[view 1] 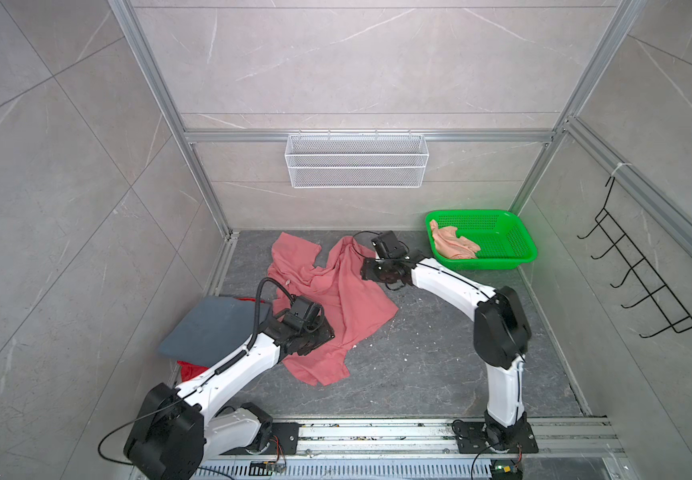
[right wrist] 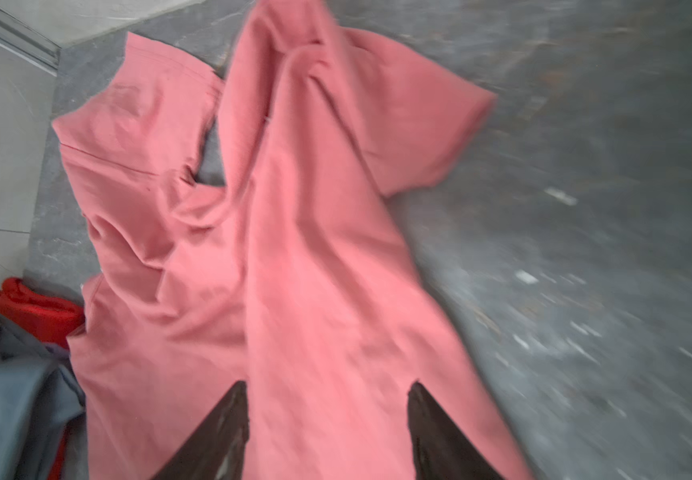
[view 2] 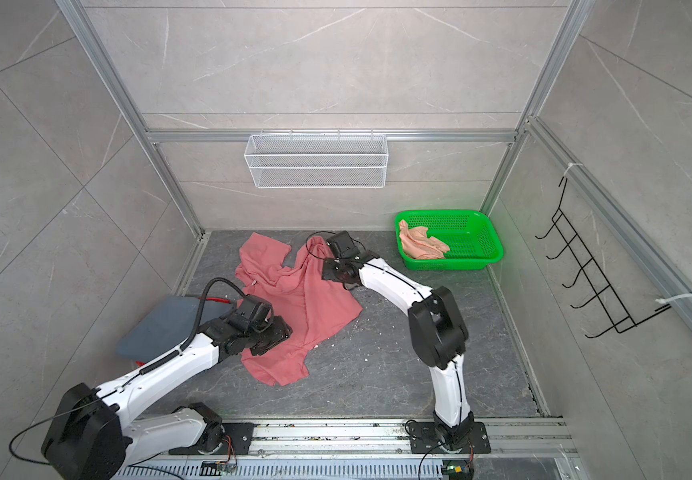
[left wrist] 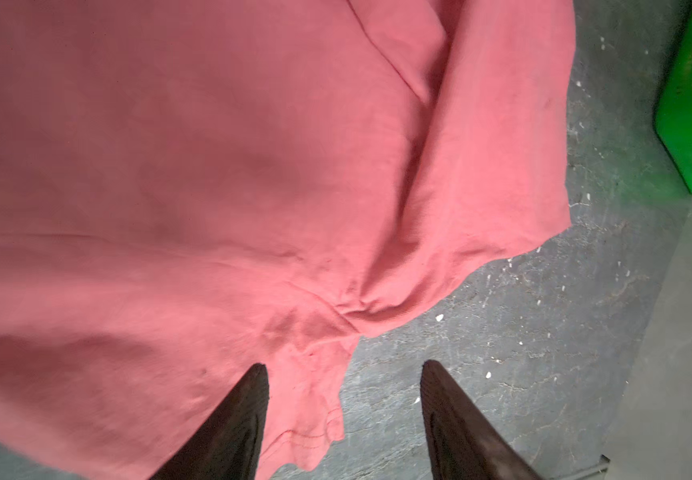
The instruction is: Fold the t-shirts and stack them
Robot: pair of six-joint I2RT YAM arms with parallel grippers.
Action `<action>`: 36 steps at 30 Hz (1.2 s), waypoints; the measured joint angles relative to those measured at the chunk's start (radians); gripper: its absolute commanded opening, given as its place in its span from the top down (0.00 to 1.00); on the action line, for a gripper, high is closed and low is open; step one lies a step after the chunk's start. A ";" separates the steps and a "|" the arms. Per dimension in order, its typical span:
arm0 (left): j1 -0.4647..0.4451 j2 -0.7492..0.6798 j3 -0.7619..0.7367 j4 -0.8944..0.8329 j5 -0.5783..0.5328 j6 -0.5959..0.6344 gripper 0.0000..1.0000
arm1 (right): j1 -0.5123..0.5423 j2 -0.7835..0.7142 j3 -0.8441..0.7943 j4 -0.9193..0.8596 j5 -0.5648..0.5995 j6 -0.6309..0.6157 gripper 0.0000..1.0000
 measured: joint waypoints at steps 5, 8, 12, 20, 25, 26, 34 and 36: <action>0.018 -0.066 -0.067 -0.106 -0.022 0.008 0.37 | -0.103 -0.150 -0.272 0.056 -0.003 0.055 0.34; 0.018 -0.085 -0.111 -0.132 -0.021 0.007 0.37 | -0.115 -0.154 -0.355 0.088 -0.010 0.070 0.34; 0.019 -0.095 -0.153 -0.130 -0.017 0.001 0.37 | -0.110 -0.146 -0.390 0.117 -0.035 0.077 0.35; 0.019 -0.095 -0.206 -0.122 -0.012 -0.033 0.37 | -0.110 -0.057 -0.390 0.217 -0.092 0.109 0.39; 0.019 -0.108 -0.213 -0.120 -0.012 -0.044 0.37 | -0.110 -0.032 -0.415 0.253 -0.109 0.130 0.45; 0.019 -0.112 -0.213 -0.119 -0.013 -0.045 0.37 | -0.109 -0.032 -0.416 0.258 -0.113 0.134 0.47; 0.019 -0.118 -0.214 -0.100 -0.013 -0.047 0.37 | -0.063 -0.032 -0.448 0.291 -0.116 0.158 1.00; 0.019 -0.123 -0.214 -0.100 -0.013 -0.048 0.37 | -0.047 -0.045 -0.452 0.288 -0.099 0.163 1.00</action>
